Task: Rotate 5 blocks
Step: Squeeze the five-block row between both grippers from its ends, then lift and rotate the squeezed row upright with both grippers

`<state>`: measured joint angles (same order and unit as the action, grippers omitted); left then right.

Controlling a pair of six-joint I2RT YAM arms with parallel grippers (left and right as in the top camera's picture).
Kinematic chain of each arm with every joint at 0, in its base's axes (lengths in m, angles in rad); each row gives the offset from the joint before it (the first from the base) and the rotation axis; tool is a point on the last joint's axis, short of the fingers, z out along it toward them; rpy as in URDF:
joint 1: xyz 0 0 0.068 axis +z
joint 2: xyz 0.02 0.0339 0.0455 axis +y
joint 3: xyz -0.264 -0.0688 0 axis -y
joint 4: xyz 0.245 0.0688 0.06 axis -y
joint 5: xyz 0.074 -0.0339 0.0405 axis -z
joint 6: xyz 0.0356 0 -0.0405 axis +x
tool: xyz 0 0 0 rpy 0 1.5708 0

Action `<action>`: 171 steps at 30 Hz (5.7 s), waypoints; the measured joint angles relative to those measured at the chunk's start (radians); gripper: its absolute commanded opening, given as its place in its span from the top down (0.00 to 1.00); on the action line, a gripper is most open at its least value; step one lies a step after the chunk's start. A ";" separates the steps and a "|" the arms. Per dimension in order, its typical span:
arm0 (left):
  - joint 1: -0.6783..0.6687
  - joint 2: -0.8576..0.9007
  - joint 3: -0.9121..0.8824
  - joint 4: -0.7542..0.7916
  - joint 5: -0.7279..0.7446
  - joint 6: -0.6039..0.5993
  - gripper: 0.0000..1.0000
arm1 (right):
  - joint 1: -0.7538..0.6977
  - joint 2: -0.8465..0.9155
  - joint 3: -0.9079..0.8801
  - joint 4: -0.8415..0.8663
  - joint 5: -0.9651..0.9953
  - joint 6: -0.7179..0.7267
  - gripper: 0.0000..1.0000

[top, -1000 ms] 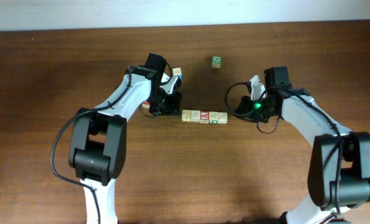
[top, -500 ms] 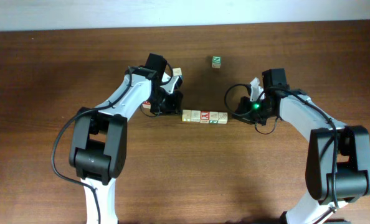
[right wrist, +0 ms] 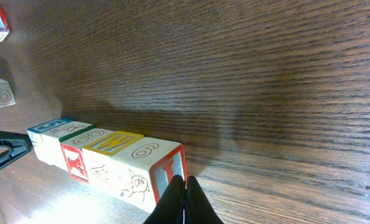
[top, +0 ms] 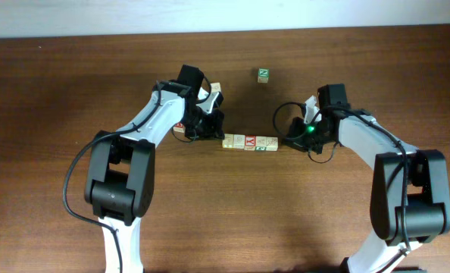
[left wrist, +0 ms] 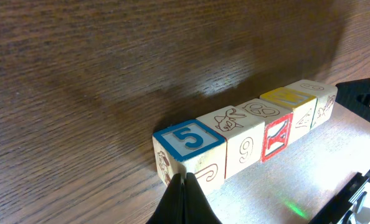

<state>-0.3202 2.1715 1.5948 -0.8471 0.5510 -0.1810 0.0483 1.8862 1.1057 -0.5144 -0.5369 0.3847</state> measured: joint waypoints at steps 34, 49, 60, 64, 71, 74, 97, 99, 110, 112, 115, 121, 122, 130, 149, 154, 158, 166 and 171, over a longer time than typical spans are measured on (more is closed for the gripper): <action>-0.015 -0.001 -0.052 0.066 -0.076 -0.074 1.00 | 0.000 0.000 0.000 0.003 -0.007 0.001 0.96; 0.005 -0.002 -0.052 0.048 0.011 -0.002 1.00 | 0.000 0.000 0.000 0.004 -0.007 0.001 0.96; -0.013 -0.002 -0.052 0.051 0.010 -0.002 1.00 | 0.000 0.029 0.000 -0.001 -0.008 0.001 0.96; -0.013 -0.002 -0.052 0.056 0.010 -0.002 1.00 | 0.000 0.030 0.000 -0.008 -0.008 0.000 0.96; -0.013 -0.002 -0.052 0.056 0.010 -0.002 1.00 | -0.031 0.031 0.000 -0.007 -0.078 -0.179 0.96; -0.013 -0.002 -0.052 0.059 0.010 -0.002 1.00 | -0.031 0.032 0.000 -0.007 -0.085 -0.211 0.96; -0.010 -0.002 -0.052 0.066 -0.007 -0.002 1.00 | -0.040 0.038 0.000 -0.012 -0.144 -0.240 0.96; -0.010 -0.002 -0.052 0.067 -0.009 -0.002 1.00 | -0.039 0.009 0.000 -0.012 -0.150 -0.240 0.96; 0.014 -0.002 -0.056 0.065 -0.078 -0.001 1.00 | 0.082 -0.023 0.142 -0.154 -0.056 -0.219 0.96; 0.017 -0.002 -0.057 0.064 -0.089 0.000 1.00 | 0.115 -0.025 0.185 -0.191 -0.002 -0.213 0.96; 0.018 -0.002 -0.058 0.063 -0.100 0.001 1.00 | 0.148 -0.031 0.228 -0.224 0.045 -0.209 0.96; 0.020 -0.002 -0.060 0.063 -0.120 0.001 1.00 | 0.191 -0.045 0.272 -0.241 0.081 -0.201 0.96; 0.020 -0.002 -0.060 0.063 -0.123 0.001 1.00 | 0.194 -0.046 0.273 -0.241 0.082 -0.201 0.96; 0.024 -0.002 -0.065 0.063 -0.142 0.001 1.00 | 0.239 -0.058 0.313 -0.234 0.076 -0.180 0.96; 0.021 -0.002 -0.068 0.060 -0.099 0.001 1.00 | 0.301 -0.074 0.334 -0.160 -0.025 -0.134 0.96; 0.004 -0.002 -0.068 0.059 -0.044 0.001 1.00 | 0.316 -0.074 0.335 -0.146 -0.038 -0.120 0.96; 0.001 -0.002 -0.068 0.060 -0.034 0.001 1.00 | 0.317 -0.074 0.335 -0.146 -0.037 -0.105 0.96; 0.001 -0.002 -0.068 0.066 -0.035 0.001 1.00 | 0.318 -0.074 0.335 -0.143 -0.036 -0.092 0.96; 0.020 -0.002 -0.068 0.075 -0.033 -0.003 1.00 | 0.321 -0.074 0.335 -0.135 -0.029 -0.077 0.96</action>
<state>-0.3000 2.1693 1.5272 -0.7723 0.5182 -0.1844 0.3695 1.8126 1.4410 -0.6495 -0.5659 0.3080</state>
